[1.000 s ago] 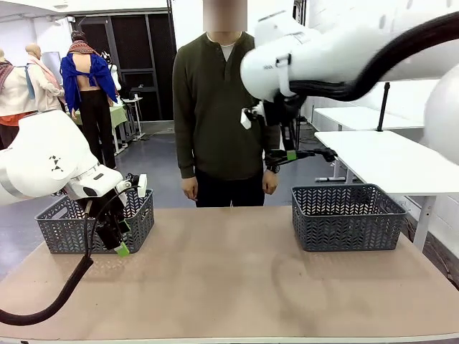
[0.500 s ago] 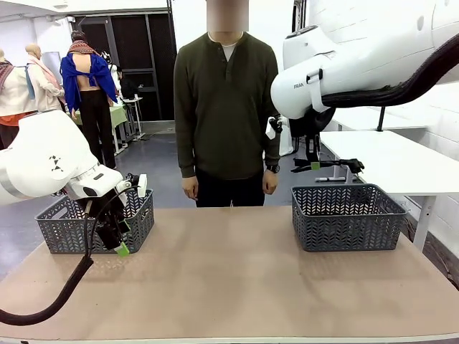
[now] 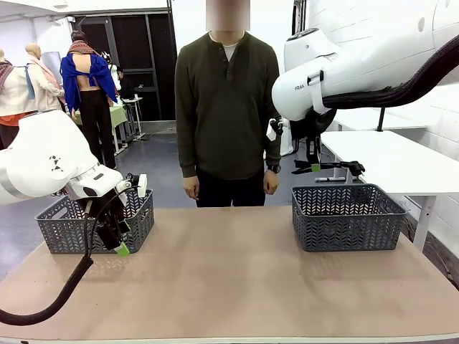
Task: Organize the cables according to human instructions.
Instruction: Pick up a bundle of cables and place it in the basket indicated by the human.
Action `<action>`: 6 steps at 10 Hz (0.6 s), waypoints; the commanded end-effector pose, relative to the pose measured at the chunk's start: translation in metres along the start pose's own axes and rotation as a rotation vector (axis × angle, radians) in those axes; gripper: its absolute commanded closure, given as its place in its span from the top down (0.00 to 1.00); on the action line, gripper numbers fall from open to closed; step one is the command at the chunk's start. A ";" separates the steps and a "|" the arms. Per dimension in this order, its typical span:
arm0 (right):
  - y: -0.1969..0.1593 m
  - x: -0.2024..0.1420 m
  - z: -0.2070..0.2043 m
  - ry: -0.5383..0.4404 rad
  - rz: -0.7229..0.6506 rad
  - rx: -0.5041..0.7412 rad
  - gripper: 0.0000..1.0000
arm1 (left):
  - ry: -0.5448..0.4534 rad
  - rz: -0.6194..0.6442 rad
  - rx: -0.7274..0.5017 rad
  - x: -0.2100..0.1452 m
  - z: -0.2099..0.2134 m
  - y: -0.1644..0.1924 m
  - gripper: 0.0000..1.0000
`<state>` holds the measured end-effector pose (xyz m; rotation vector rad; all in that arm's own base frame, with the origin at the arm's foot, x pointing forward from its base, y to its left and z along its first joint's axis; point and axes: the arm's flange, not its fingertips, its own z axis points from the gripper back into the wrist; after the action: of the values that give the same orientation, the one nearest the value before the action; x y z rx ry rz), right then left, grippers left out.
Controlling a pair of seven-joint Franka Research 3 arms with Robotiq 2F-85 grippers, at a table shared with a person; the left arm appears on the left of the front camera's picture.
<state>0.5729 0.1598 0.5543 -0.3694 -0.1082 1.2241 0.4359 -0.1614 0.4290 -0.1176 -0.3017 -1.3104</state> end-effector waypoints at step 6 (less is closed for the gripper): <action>0.016 -0.041 -0.027 -0.032 -0.023 -0.039 0.00 | 0.009 0.000 0.001 0.001 0.001 0.000 1.00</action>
<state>0.5672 0.1345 0.5378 -0.3756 -0.1259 1.2012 0.4359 -0.1614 0.4290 -0.1176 -0.3018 -1.3102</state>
